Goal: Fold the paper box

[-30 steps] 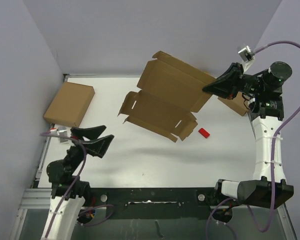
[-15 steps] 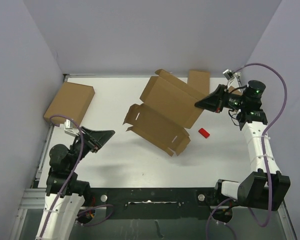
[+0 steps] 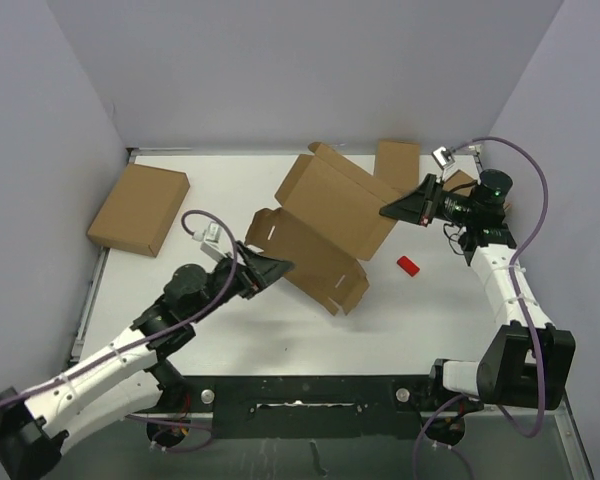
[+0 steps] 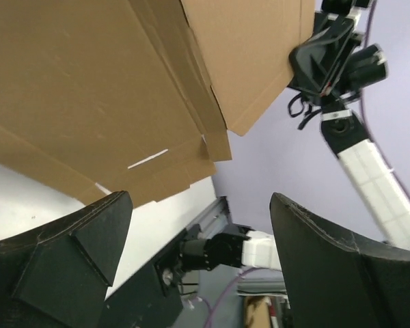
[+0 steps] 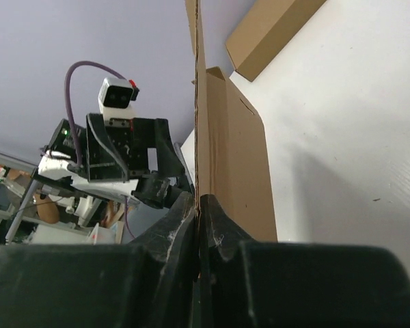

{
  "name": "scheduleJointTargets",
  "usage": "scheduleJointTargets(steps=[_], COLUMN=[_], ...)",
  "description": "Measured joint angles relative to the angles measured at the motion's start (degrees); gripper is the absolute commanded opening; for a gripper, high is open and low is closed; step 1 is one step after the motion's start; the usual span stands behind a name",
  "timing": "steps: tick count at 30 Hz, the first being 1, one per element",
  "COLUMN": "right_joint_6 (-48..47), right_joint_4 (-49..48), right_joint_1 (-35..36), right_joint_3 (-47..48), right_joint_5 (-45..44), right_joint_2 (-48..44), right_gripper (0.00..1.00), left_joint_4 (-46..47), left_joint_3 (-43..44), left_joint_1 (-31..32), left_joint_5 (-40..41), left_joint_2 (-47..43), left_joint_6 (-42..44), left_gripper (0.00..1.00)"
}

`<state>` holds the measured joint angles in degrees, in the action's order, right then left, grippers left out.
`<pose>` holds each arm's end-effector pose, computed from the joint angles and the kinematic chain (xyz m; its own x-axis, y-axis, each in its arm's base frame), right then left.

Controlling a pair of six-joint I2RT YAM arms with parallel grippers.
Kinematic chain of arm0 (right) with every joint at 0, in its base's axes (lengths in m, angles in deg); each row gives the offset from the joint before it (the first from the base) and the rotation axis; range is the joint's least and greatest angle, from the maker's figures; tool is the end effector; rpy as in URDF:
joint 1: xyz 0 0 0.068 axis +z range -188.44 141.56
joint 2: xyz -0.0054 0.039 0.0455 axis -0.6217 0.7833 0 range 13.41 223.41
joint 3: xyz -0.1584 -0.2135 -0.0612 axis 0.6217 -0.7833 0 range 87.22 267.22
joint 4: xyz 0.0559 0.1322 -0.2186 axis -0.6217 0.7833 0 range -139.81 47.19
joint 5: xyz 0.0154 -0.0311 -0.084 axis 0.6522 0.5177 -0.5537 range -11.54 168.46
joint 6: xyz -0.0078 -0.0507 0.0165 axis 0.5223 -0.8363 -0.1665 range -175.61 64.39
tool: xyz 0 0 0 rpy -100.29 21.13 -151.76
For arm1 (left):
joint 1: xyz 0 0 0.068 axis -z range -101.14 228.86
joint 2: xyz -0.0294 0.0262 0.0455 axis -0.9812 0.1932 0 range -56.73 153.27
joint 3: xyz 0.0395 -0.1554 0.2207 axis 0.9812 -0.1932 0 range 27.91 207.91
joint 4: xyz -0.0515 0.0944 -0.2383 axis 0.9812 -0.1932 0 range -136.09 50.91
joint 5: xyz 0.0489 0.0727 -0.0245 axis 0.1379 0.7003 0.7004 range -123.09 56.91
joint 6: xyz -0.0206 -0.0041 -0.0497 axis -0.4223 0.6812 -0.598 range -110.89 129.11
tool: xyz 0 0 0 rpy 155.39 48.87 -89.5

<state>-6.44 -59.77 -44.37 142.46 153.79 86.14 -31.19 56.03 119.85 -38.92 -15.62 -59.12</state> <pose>0.2778 0.0057 0.3383 -0.7873 0.2743 -0.5522 -0.5079 0.2193 0.8330 0.1353 -0.1224 0.2808 -0.7018 -0.6142 -0.3611 0.2082 0.3079 -0.9284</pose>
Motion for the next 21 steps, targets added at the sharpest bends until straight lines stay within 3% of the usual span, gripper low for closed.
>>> scheduleJointTargets(steps=[3,5,13,21], right_joint_6=[1.33,2.03,4.94,8.22], right_joint_4=[-0.28,-0.48,-1.73,-3.93], right_joint_1=[0.5,0.94,2.36,3.89], right_joint_3=[-0.07,-0.17,-0.94,-1.9], right_joint_5=[-0.39,-0.61,-0.81,-0.83], right_joint_2=[0.79,0.98,1.01,1.46], right_gripper=[0.0,0.0,0.0,0.0], left_joint_4=[5.92,9.66,15.41,19.08], left_joint_3=[1.46,2.75,10.82,13.27], left_joint_1=[7.8,9.81,10.47,10.51], left_joint_5=[8.13,12.37,20.48,22.99], left_joint_2=[7.37,12.72,26.27,30.93], left_joint_6=[2.08,2.58,0.92,0.98], left_gripper=[0.82,0.82,0.83,0.75])
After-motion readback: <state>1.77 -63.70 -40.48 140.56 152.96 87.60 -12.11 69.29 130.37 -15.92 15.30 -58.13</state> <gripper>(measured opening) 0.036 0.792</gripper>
